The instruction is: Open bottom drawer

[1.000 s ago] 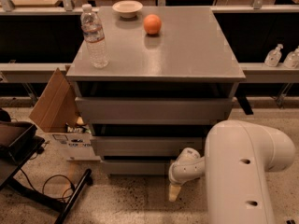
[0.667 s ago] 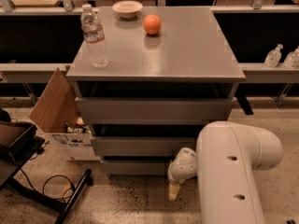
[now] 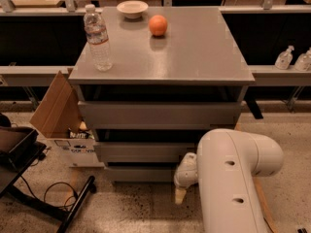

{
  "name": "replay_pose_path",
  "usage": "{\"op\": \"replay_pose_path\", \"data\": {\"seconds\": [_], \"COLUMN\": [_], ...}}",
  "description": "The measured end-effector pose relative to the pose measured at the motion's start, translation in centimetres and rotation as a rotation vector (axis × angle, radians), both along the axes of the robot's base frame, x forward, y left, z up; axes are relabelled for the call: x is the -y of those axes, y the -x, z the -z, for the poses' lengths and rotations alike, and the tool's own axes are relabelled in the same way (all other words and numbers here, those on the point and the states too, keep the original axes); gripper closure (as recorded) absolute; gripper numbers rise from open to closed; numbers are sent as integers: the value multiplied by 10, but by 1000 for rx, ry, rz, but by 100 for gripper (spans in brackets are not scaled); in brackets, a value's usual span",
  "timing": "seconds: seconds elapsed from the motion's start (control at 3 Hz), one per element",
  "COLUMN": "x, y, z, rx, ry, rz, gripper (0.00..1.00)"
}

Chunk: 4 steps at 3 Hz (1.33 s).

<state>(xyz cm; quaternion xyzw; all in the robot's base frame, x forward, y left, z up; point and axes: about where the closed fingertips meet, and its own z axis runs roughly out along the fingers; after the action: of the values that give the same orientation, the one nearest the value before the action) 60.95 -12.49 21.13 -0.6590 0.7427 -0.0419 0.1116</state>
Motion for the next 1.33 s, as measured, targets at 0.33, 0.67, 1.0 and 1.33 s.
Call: {"op": "replay_pose_path", "data": {"seconds": [0.33,0.67,1.0,1.33], "x": [-3,-7,-11,-18], "y": [-6,-12,-22,-32], "z": [15,24,28,33], "rx": [12,26,47,58], "ry": [-6,-10,-3,10], "rz": [17,28,29,32], "gripper": [0,0,0,26]}}
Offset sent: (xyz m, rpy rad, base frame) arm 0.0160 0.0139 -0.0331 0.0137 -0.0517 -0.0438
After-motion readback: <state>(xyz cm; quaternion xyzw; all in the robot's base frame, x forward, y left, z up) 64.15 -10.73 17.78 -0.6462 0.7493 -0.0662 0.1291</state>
